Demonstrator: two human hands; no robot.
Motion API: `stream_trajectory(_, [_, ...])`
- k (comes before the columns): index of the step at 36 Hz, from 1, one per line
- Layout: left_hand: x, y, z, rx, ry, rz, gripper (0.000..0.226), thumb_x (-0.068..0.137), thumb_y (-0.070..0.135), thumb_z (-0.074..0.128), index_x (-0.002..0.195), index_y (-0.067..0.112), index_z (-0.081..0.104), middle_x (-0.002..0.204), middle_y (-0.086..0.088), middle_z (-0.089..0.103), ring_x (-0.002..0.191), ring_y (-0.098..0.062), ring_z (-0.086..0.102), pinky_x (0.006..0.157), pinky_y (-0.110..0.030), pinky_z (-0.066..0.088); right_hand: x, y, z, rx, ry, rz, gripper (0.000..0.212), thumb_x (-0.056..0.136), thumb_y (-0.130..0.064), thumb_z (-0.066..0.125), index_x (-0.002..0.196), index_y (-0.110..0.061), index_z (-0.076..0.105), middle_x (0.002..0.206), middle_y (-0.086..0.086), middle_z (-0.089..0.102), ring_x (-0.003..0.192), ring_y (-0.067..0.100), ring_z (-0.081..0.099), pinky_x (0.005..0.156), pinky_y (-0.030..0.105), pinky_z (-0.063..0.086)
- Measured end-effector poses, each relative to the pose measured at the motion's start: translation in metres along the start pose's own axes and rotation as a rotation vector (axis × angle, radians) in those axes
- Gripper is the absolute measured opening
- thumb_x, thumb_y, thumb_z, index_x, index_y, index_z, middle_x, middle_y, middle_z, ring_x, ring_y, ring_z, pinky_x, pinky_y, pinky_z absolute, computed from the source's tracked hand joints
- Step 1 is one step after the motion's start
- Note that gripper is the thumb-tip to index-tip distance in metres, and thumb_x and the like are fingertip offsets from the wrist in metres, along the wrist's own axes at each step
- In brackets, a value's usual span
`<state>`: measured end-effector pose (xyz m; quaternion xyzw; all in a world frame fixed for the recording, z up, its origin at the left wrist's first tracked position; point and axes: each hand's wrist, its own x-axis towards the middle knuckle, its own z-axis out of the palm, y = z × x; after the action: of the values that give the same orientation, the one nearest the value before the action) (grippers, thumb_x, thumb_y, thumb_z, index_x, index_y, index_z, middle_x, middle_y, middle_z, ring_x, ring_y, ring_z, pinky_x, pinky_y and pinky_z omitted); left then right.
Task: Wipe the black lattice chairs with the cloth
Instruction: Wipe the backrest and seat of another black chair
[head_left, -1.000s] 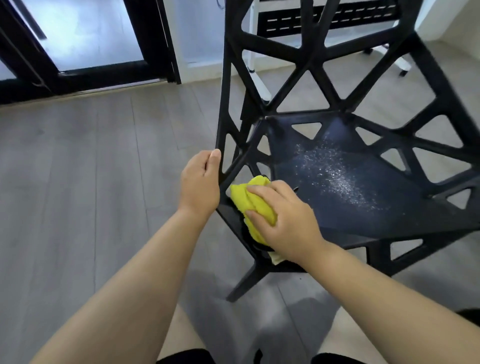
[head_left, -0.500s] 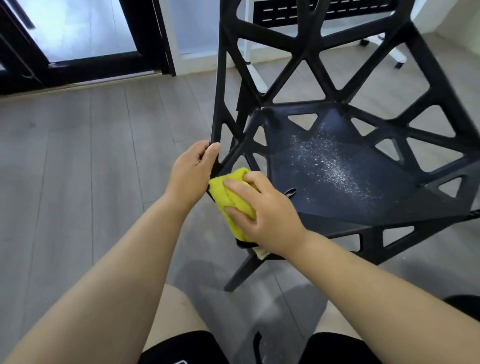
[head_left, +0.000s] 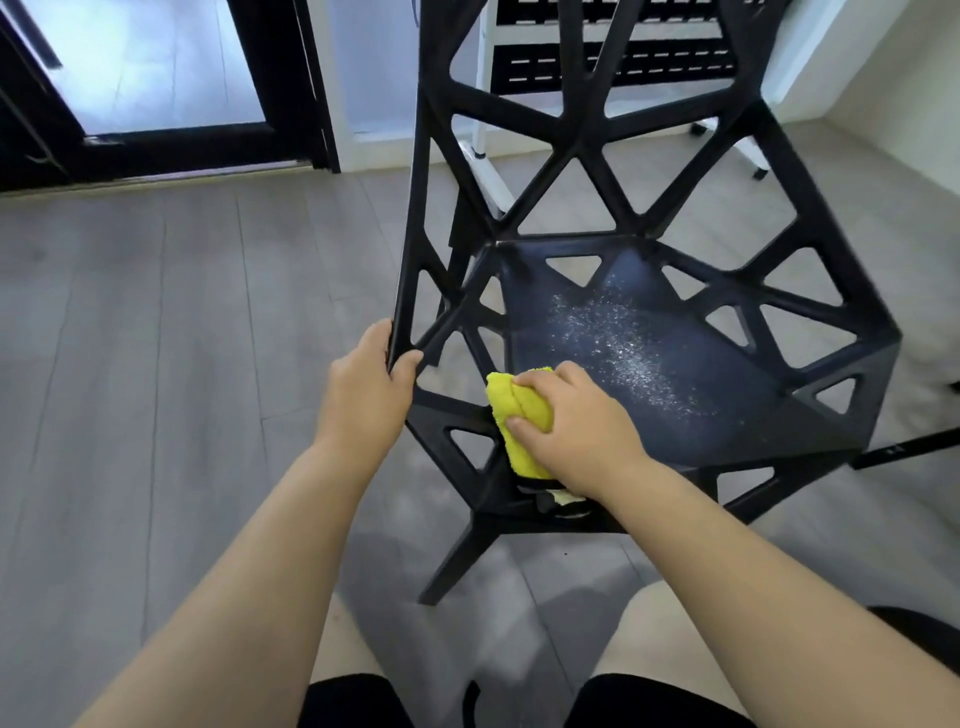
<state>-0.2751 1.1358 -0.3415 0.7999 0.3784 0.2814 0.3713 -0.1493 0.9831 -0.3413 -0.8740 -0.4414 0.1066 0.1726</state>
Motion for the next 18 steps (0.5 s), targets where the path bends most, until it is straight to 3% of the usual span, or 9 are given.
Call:
stream_trajectory(6, [-0.022,-0.004,-0.015,0.010,-0.007,0.016,0.003,0.094,0.019,0.053,0.093,0.020,0.055,0.072,0.007,0.054,0.063,-0.006,0.049,0.055,-0.004,0.039,-0.013,-0.010,-0.001,0.002,-0.042,-0.041,0.040,0.086,-0.047,0.057,0.124,-0.034,0.051,0.101,-0.012,0.035,0.097,0.019,0.053,0.077,0.029,0.037])
stream_trajectory(13, [-0.046,-0.019,-0.046,0.117,0.058,0.008,0.009,0.092,0.021,0.056,0.092,0.014,0.062,0.067,0.004,0.059,0.059,-0.007,0.053,0.054,-0.005,0.041,-0.026,-0.033,0.004,0.011,-0.084,-0.113,0.038,0.082,-0.048,0.061,0.117,-0.034,0.056,0.095,-0.011,0.043,0.095,0.016,0.052,0.076,0.028,0.038])
stream_trajectory(15, [-0.050,-0.024,-0.054,0.143,0.079,-0.010,0.009,0.090,0.025,0.058,0.092,0.017,0.063,0.066,0.001,0.063,0.056,-0.013,0.058,0.054,-0.011,0.047,-0.029,-0.040,0.007,0.023,-0.103,-0.123,0.037,0.081,-0.048,0.062,0.115,-0.034,0.057,0.095,-0.012,0.045,0.096,0.015,0.051,0.078,0.029,0.038])
stream_trajectory(17, [-0.052,-0.027,-0.062,0.179,0.090,-0.013,0.014,0.089,0.029,0.060,0.088,0.015,0.064,0.064,-0.002,0.065,0.054,-0.019,0.061,0.058,-0.032,0.054,-0.029,-0.045,0.008,0.033,-0.118,-0.126,0.037,0.080,-0.049,0.063,0.113,-0.035,0.057,0.096,-0.012,0.048,0.096,0.014,0.051,0.080,0.029,0.039])
stream_trajectory(18, [-0.053,-0.026,-0.064,0.204,0.100,-0.016,0.016,0.088,0.030,0.061,0.086,0.014,0.064,0.063,-0.002,0.065,0.055,-0.020,0.061,0.059,-0.035,0.053,-0.028,-0.047,0.008,0.036,-0.124,-0.126,0.036,0.080,-0.049,0.063,0.113,-0.035,0.058,0.097,-0.011,0.049,0.096,0.014,0.052,0.080,0.029,0.039])
